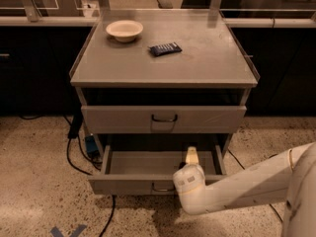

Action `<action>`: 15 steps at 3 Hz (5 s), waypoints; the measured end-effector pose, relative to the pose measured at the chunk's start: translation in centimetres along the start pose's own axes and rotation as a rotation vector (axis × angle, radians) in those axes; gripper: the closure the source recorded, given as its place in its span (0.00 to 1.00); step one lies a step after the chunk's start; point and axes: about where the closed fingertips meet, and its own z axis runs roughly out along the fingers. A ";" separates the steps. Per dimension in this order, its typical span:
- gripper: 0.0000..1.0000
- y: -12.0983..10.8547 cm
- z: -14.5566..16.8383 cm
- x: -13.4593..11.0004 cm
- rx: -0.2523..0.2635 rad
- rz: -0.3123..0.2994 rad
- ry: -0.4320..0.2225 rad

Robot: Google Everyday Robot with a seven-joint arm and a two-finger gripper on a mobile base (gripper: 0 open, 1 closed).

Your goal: Close middle drawer

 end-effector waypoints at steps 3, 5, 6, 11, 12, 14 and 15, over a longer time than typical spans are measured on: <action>0.00 -0.3 -2.1 4.1 -0.203 -0.120 0.055; 0.00 2.6 -3.4 4.6 -0.291 -0.117 0.106; 0.00 6.4 -6.4 5.4 -0.350 -0.104 0.134; 0.00 9.8 -2.7 4.6 -0.561 -0.112 0.092; 0.00 9.8 -2.8 4.7 -0.562 -0.110 0.092; 0.00 13.8 -6.1 6.7 -0.613 -0.062 0.147; 0.00 13.8 -6.1 6.7 -0.613 -0.062 0.147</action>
Offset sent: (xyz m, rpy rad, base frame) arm -0.1147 -0.0512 0.0078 0.0859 0.6394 -0.2982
